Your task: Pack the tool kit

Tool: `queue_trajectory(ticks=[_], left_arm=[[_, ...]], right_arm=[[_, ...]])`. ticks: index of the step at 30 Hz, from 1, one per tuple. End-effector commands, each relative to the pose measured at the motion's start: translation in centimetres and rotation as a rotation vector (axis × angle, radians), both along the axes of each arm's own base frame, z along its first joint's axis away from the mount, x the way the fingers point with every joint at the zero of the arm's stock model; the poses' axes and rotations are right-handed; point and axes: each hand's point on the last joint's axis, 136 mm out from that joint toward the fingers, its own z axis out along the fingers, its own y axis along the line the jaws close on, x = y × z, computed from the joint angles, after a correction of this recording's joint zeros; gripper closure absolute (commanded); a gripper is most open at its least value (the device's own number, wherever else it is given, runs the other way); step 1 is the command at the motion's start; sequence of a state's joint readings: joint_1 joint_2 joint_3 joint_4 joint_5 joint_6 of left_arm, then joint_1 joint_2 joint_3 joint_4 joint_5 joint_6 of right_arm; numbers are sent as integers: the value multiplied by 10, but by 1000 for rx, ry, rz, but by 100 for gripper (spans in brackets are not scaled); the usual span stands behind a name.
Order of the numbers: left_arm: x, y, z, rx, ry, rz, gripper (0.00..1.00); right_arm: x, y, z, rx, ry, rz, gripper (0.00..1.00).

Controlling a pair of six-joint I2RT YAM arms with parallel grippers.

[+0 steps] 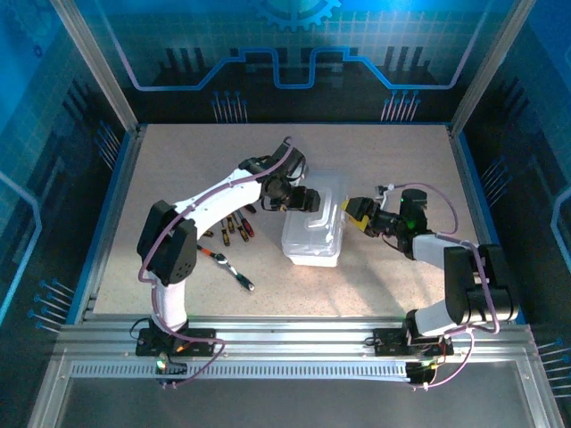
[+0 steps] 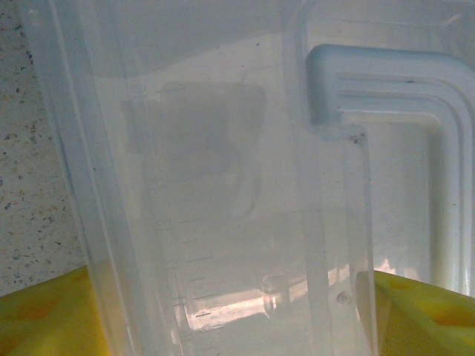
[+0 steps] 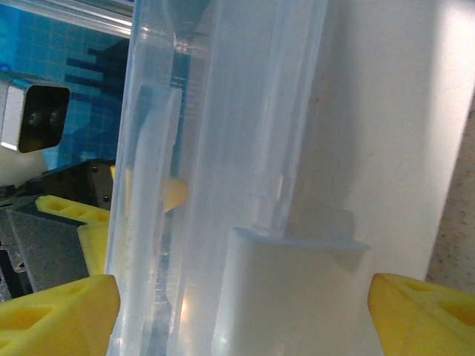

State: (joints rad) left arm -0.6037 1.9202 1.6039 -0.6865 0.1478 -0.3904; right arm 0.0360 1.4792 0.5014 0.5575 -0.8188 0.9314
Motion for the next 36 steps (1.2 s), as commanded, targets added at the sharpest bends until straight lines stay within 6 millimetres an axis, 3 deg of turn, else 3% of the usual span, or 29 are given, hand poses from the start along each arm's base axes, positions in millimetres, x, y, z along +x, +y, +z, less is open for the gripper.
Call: queue_trajectory(ticks=[1,10,15,25,36], left_arm=[[-8,21,-23,61,56,13,25],[-8,22,-27,37,64,11,25],[-5,27,-34,77,73,38,26],[2,57,-63,267,86,130,26],[5,90,-89,487,105,163,28]], right_arm=[[-5,12,7,84,-17,53,12],[-6,19,-2,125,22,78,14],[-8,23,6,175,2,106,18],[-8,26,33,313,-59,153,27],[-7,8,56,306,-145,116,29]])
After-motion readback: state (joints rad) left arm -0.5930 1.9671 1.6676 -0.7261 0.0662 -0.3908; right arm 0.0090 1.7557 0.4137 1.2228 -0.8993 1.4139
